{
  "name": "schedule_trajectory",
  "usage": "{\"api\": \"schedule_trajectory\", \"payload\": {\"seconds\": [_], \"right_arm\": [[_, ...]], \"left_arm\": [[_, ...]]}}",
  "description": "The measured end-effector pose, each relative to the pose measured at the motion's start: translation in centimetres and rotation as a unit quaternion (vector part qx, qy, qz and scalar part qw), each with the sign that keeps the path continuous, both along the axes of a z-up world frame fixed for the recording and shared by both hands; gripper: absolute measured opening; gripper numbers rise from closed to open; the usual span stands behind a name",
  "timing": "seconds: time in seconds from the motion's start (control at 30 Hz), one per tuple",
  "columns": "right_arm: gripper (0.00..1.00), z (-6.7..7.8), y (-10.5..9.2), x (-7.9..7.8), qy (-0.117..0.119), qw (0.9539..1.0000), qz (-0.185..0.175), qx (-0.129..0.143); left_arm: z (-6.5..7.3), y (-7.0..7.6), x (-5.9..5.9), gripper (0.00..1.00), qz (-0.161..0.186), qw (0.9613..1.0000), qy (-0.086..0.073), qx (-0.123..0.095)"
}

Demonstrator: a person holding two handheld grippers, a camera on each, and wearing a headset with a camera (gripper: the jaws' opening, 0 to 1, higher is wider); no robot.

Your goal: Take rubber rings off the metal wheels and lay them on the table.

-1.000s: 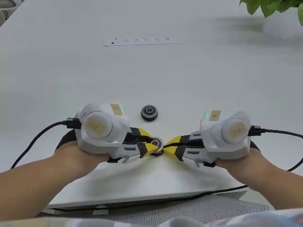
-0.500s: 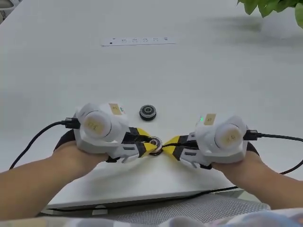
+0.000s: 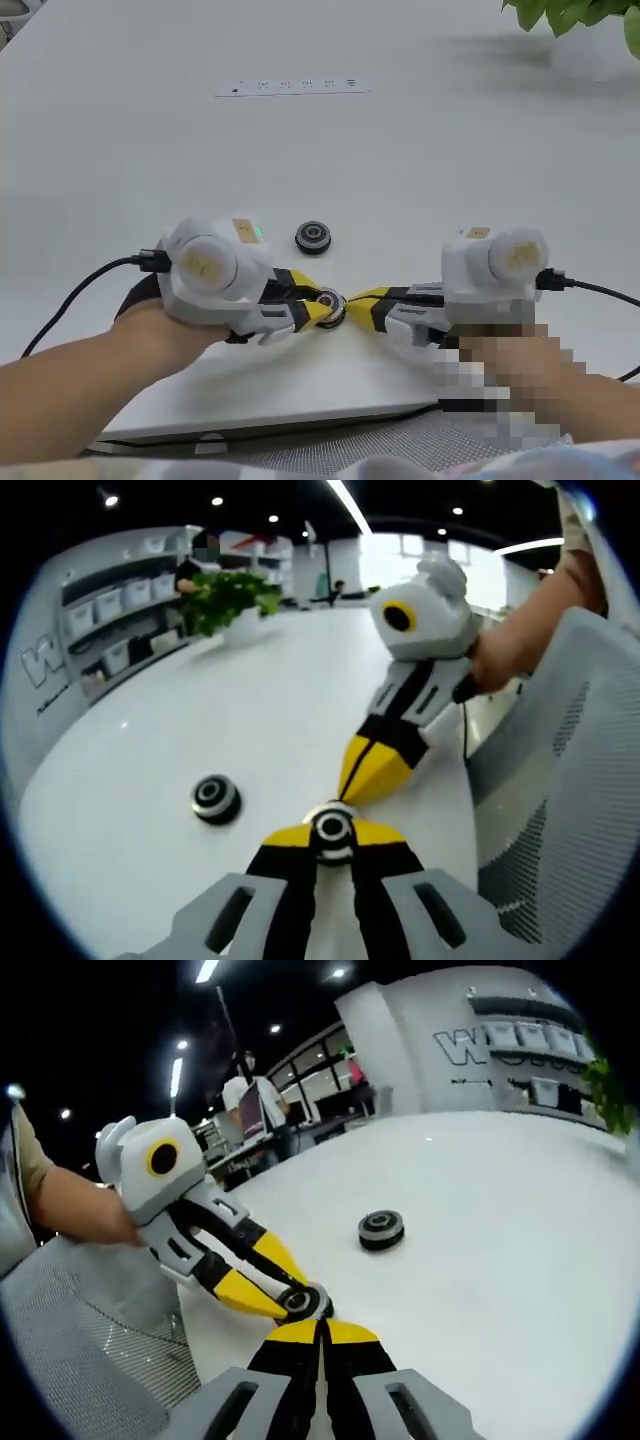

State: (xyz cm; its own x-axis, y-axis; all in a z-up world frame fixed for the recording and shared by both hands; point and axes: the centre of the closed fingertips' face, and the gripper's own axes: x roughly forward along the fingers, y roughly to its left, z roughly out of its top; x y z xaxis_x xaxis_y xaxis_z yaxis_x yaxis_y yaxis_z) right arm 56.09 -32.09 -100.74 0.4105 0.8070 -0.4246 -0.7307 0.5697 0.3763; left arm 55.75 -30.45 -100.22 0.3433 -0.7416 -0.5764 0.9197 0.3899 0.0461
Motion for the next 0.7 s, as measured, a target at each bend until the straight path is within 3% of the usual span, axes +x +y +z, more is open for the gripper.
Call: {"api": "schedule_trajectory", "payload": {"seconds": [0.03,0.07,0.2,0.7], "right_arm": [[0.0,0.19,0.09,0.08,0.01,0.9998,-0.006,0.014],[0.0,0.0,-0.09,0.11,0.012,0.9999,-0.006,0.008],[0.0,0.25,0.03,-0.03,0.019,0.9995,-0.008,0.024],[0.0,0.66,0.83,-0.37,0.032,0.9991,0.003,0.029]], "left_arm": [[-0.01,0.0,0.02,0.12,0.0,1.0,0.0,0.0],[-0.01,0.0,0.04,0.12,0.001,1.0,-0.001,0.0],[-0.01,-0.02,0.03,0.12,0.002,1.0,-0.001,0.001],[0.0,-0.04,0.05,0.12,0.007,1.0,-0.003,0.002]]}}
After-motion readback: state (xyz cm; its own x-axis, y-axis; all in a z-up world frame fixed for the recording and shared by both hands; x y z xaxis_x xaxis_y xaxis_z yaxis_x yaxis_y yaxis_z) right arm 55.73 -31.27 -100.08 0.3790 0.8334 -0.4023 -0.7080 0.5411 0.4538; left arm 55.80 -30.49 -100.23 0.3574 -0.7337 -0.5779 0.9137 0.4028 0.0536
